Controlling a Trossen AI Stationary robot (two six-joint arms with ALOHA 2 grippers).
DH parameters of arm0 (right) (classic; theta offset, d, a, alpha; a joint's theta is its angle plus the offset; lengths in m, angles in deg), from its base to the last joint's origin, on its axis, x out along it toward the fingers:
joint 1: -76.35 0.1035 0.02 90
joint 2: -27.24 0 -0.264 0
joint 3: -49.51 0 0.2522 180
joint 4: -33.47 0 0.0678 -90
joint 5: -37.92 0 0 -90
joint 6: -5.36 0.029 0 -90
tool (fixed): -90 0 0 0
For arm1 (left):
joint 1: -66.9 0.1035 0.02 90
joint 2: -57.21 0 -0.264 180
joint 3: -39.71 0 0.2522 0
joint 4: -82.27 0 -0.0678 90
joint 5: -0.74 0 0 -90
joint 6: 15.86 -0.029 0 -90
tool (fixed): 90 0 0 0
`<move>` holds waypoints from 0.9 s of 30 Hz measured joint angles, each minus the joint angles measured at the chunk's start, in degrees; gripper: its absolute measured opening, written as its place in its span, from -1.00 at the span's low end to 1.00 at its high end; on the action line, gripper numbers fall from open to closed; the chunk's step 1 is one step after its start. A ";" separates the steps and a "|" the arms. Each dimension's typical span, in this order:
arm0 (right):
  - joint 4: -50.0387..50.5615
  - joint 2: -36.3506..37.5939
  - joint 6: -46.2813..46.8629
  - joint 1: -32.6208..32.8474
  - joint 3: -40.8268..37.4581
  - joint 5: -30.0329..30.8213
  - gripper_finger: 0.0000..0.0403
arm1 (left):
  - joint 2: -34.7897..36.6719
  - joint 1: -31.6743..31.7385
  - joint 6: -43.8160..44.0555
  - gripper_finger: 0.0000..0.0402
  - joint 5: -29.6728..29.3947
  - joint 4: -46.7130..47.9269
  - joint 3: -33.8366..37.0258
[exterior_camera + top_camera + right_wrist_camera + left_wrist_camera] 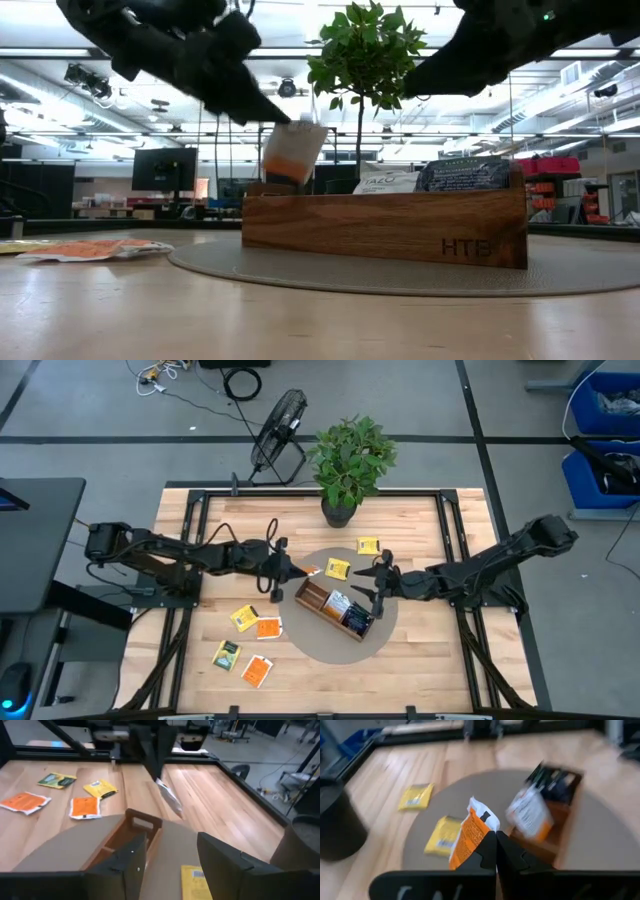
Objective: Pick & Place Tea
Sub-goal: Put the orange tea bag into the middle section of the wooden organizer
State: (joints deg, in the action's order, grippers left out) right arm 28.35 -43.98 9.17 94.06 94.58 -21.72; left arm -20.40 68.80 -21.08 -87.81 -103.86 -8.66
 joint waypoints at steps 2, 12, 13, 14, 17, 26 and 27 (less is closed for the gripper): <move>-2.39 -1.25 -1.68 -0.47 0.00 -0.04 -0.08 | 0.32 -0.86 0.19 -1.00 0.51 -0.89 -0.13; -9.76 -7.49 -6.13 -2.96 2.86 -6.05 0.01 | 0.51 -4.35 3.57 -1.00 3.47 -6.83 -0.07; -9.81 -8.49 -7.04 -3.08 3.95 -6.45 0.02 | 0.51 -4.61 3.82 -1.00 3.94 -7.62 -0.07; -9.85 -9.72 -8.08 -3.08 5.11 -6.66 0.02 | 0.51 -4.85 3.97 -1.00 4.35 -8.04 -0.07; -8.62 -12.35 -11.07 -3.04 8.98 -6.97 0.02 | 0.51 -5.33 4.34 -1.00 4.41 -7.97 -0.07; 0.34 -17.78 -11.76 -3.60 17.89 -10.95 0.02 | 0.51 -5.53 4.55 -1.00 4.40 -7.61 -0.07; 1.58 -18.32 -11.74 -3.68 18.48 -10.94 0.02 | 0.50 -5.53 4.55 -1.00 4.40 -7.62 -0.07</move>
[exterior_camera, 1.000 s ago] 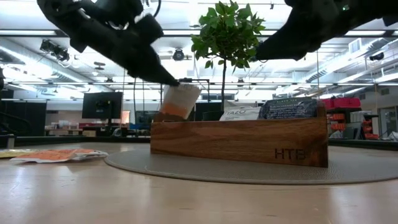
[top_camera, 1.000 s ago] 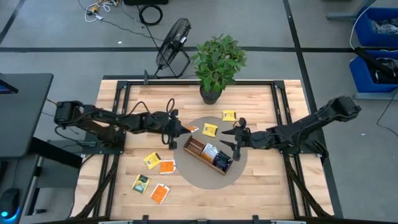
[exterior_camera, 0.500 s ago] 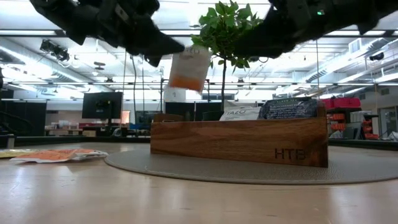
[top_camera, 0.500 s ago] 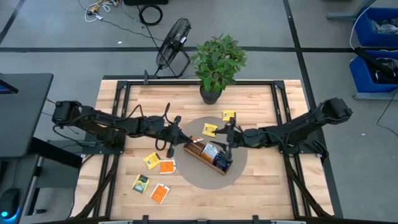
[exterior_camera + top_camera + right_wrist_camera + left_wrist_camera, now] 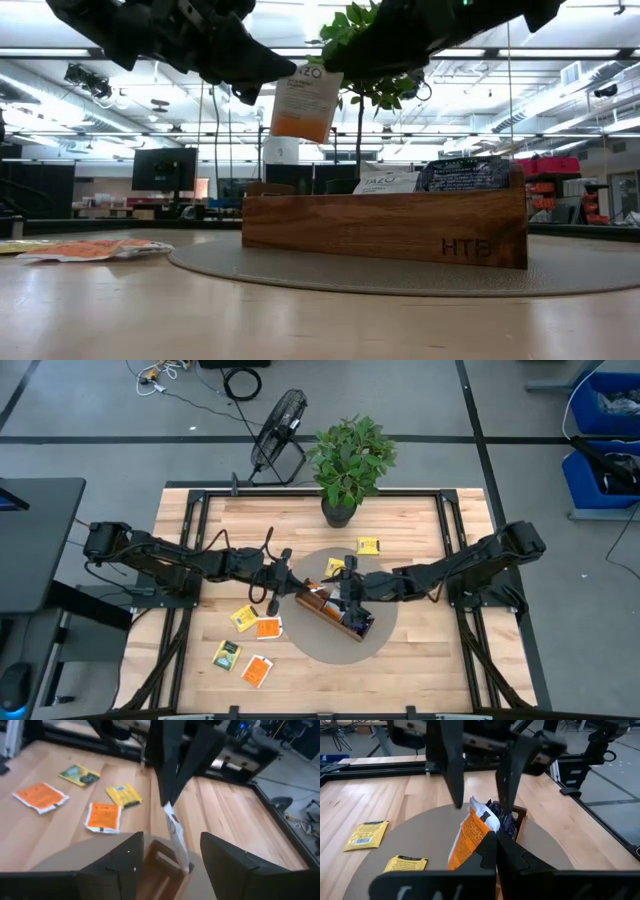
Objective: Pick & Place Tea
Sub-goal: Put the orange tea bag into the middle section of the wooden organizer
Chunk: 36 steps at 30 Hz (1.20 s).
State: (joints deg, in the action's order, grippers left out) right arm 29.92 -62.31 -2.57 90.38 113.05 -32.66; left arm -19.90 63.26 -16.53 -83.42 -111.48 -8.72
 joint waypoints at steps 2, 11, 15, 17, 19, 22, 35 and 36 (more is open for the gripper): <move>0.79 -0.67 0.12 -0.33 0.57 0.16 0.02 | 0.01 0.00 -0.01 -1.00 0.00 0.07 0.00; 0.32 -1.12 0.24 -0.89 0.91 -1.07 -0.33 | -0.01 0.02 -0.01 -1.00 0.00 0.35 0.00; 1.10 -1.10 0.77 -0.89 0.91 -2.40 -0.77 | -0.01 0.02 0.01 -1.00 0.00 0.25 0.00; 1.41 -1.10 0.86 -0.89 0.91 -2.49 -0.93 | -0.01 0.02 -0.01 -1.00 -0.02 0.10 0.00; 1.54 -1.10 1.93 -0.89 0.91 -2.47 -0.94 | -0.01 0.04 0.01 -0.99 -0.04 0.04 0.00; 1.81 -0.99 2.94 -0.91 0.91 -2.47 -0.97 | -0.01 0.02 0.02 -0.98 -1.11 -0.04 0.00; 10.29 5.69 13.79 0.18 0.89 -1.28 -0.99 | -0.01 0.44 -0.02 -0.33 -4.31 4.15 0.04; 11.10 6.19 15.15 0.56 0.89 -0.59 -0.99 | -0.01 0.62 -0.27 -0.28 -4.50 5.05 0.04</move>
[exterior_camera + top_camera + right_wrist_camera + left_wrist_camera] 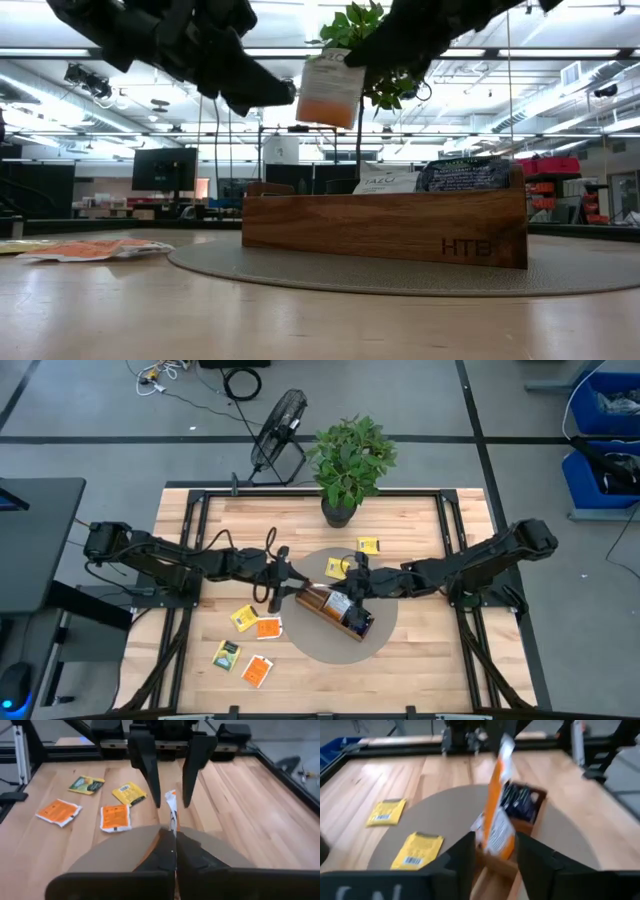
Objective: Pick & Place Tea
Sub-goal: Put the orange tea bag into the middle section of the wooden organizer
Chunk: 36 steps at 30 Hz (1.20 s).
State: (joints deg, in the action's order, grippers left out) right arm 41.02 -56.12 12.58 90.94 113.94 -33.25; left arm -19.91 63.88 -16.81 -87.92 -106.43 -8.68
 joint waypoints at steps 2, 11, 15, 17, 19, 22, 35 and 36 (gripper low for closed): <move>1.84 0.95 2.79 0.80 0.00 1.82 -0.99 | 0.00 0.21 -0.40 -0.20 -1.41 1.71 0.01; 5.31 1.96 15.76 5.85 -0.02 8.36 -1.00 | 0.08 0.34 -2.38 -0.07 -8.02 4.88 0.02; 8.09 1.96 21.89 8.29 -0.04 12.15 -1.00 | 0.43 0.34 -2.74 -0.09 -8.70 6.13 0.00; 8.37 1.96 24.17 9.31 -0.04 12.93 -1.00 | 0.85 0.34 -2.77 -0.10 -8.73 6.47 0.25; 9.07 1.96 26.62 10.24 -0.04 14.75 -1.00 | 1.38 0.40 -3.10 -0.10 -9.02 6.19 0.44; 10.29 1.96 29.84 11.07 -0.04 16.93 -1.00 | 2.42 0.61 -3.27 -0.10 -9.24 7.74 0.66; 8.91 -4.22 37.21 11.30 -0.07 18.03 -1.00 | 9.27 2.60 -5.77 -0.10 -12.29 13.65 0.59; 8.64 -4.57 37.73 11.30 -0.07 17.97 -1.00 | 9.51 2.83 -5.74 -0.10 -12.28 14.04 0.50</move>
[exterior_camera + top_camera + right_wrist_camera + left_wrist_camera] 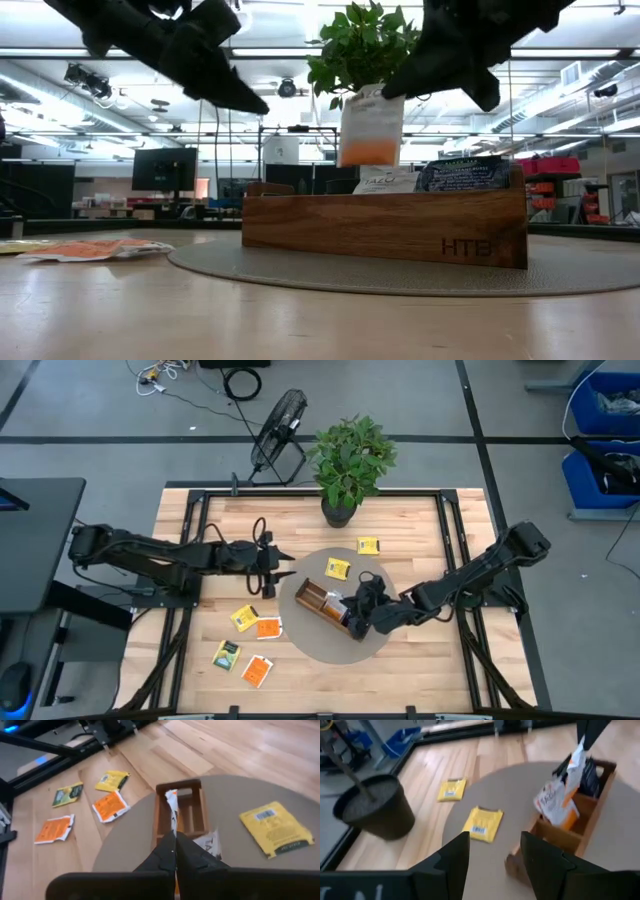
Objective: Pick & Place Tea
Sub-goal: Put the orange tea bag into the middle section of the wooden organizer
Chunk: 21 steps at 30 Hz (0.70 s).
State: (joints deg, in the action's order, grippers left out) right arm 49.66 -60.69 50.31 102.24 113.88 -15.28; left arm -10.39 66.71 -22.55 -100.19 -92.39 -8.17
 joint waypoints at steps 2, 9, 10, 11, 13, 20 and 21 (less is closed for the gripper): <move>0.19 -1.03 1.33 0.00 0.00 -0.36 -1.00 | 0.75 0.43 0.03 -0.10 0.00 1.20 0.15; 0.19 -4.35 3.84 0.00 0.02 -1.92 -1.00 | 0.65 0.51 0.03 -0.10 0.03 1.20 0.06; 0.43 -4.78 4.15 0.00 0.02 -1.97 -1.00 | 0.65 0.51 0.03 -0.10 0.01 1.17 0.06; 0.46 -5.39 4.45 0.00 0.02 -2.18 -1.00 | 0.65 0.51 0.06 -0.10 0.01 1.11 0.06; 0.42 -6.38 5.35 0.00 0.02 -2.96 -1.00 | 0.65 0.51 0.08 -0.10 0.01 1.15 0.06; 0.49 -8.55 5.94 -0.02 0.04 -3.06 -1.00 | 0.65 0.51 0.61 -0.10 0.02 1.13 0.06; 0.59 -8.93 6.31 -0.04 0.04 -3.06 -1.00 | 0.65 0.51 0.82 -0.10 0.01 1.08 0.06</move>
State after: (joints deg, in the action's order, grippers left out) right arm 50.25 -69.63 56.62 102.19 113.92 -18.34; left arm -9.74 67.22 -21.73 -100.18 -91.31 -8.11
